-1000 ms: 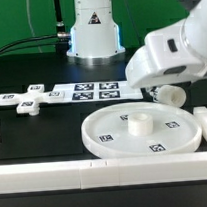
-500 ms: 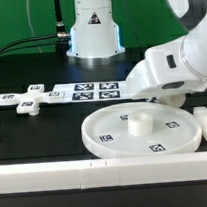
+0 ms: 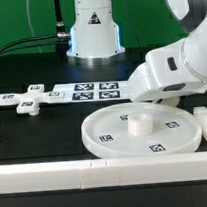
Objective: Assemble round table
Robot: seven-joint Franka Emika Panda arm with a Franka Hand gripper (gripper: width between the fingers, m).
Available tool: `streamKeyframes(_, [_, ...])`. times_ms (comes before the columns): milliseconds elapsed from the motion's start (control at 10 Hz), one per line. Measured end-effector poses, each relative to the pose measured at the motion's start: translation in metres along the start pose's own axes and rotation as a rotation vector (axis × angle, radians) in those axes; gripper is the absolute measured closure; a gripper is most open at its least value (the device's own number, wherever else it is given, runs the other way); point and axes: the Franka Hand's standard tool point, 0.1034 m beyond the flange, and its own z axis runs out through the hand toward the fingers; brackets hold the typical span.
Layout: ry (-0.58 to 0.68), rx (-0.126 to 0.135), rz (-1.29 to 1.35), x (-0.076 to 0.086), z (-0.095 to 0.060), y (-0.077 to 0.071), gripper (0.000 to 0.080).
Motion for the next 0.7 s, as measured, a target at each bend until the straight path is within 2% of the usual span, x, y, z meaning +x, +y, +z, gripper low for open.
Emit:
streamKeyframes(300, [0.002, -0.001, -0.012, -0.001, -0.001, 0.0, 0.0393])
streamKeyframes(400, [0.013, -0.003, -0.049, -0.005, -0.01, 0.001, 0.0393])
streamKeyframes(700, [0.01, 0.001, -0.145, -0.033, -0.053, 0.018, 0.0393])
